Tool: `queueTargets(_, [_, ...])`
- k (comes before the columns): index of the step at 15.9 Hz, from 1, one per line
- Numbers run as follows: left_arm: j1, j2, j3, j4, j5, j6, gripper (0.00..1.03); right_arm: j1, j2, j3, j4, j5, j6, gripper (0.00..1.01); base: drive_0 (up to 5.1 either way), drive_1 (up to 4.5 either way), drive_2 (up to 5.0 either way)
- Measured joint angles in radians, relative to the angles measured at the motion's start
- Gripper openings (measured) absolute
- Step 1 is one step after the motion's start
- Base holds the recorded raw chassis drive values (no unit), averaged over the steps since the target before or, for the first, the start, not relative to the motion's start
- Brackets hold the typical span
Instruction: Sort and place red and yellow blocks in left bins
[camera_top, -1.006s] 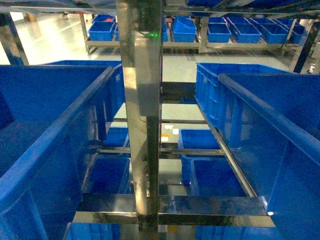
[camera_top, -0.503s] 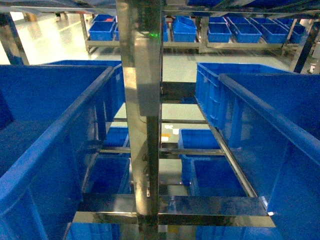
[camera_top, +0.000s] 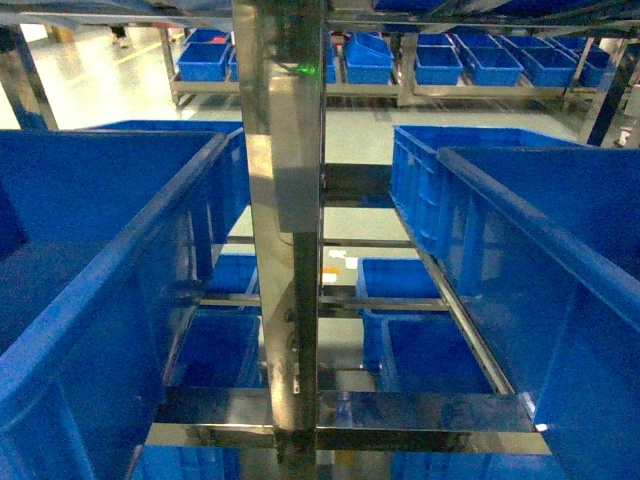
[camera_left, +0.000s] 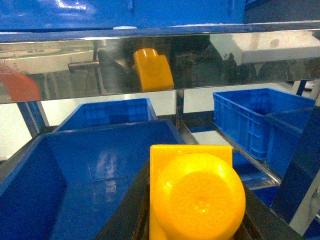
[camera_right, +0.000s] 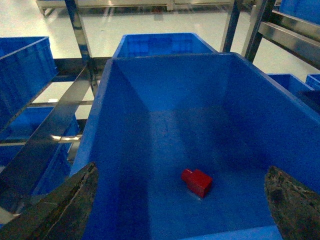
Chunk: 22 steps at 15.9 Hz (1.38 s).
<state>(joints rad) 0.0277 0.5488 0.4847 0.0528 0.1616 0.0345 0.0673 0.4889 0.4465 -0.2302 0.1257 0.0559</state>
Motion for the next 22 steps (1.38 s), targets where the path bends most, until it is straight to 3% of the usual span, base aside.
queueTargets(2, [0.003,0.000,0.000,-0.001,0.004,0.000,0.27,0.000,0.000,0.000,0.000,0.000,0.000,0.98,0.0,0.00,0.0])
queueTargets(11, [0.248,0.022,-0.077,-0.005,0.101,0.079,0.27,0.000,0.000,0.000,0.000,0.000,0.000,0.98,0.0,0.00,0.0])
queueTargets(16, [0.235,0.128,-0.073,0.067,0.100,0.106,0.27,0.000,0.000,0.000,0.000,0.000,0.000,0.98,0.0,0.00,0.0])
queueTargets(19, [0.182,0.233,-0.071,0.136,0.045,0.139,0.27,0.000,0.000,0.000,0.000,0.000,0.000,0.98,0.0,0.00,0.0])
queueTargets(22, [0.174,0.389,-0.042,0.208,0.005,0.159,0.27,0.000,0.000,0.000,0.000,0.000,0.000,0.98,0.0,0.00,0.0])
